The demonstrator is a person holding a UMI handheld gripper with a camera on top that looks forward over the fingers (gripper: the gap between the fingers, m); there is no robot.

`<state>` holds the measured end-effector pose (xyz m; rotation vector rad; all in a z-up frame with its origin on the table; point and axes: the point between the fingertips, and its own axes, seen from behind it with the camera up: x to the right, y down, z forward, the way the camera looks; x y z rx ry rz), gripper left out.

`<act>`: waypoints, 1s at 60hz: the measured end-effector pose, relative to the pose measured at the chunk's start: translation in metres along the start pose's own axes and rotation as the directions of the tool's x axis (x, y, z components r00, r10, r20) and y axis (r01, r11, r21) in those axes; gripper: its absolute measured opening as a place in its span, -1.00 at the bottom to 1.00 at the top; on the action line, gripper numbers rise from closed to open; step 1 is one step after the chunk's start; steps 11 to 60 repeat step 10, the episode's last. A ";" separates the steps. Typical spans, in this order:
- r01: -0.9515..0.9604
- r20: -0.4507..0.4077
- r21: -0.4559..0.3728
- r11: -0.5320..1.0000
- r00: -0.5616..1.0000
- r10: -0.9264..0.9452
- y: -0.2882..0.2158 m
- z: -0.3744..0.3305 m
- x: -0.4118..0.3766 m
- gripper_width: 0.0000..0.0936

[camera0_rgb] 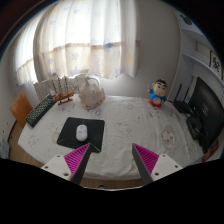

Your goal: Arrange mouse

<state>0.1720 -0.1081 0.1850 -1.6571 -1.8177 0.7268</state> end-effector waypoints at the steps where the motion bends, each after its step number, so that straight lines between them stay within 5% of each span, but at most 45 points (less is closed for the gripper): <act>1: 0.000 -0.002 0.003 1.000 1.000 0.000 0.001 -0.002 0.001 0.82; 60: -0.005 -0.010 0.027 1.000 1.000 0.005 0.009 -0.025 0.010 0.82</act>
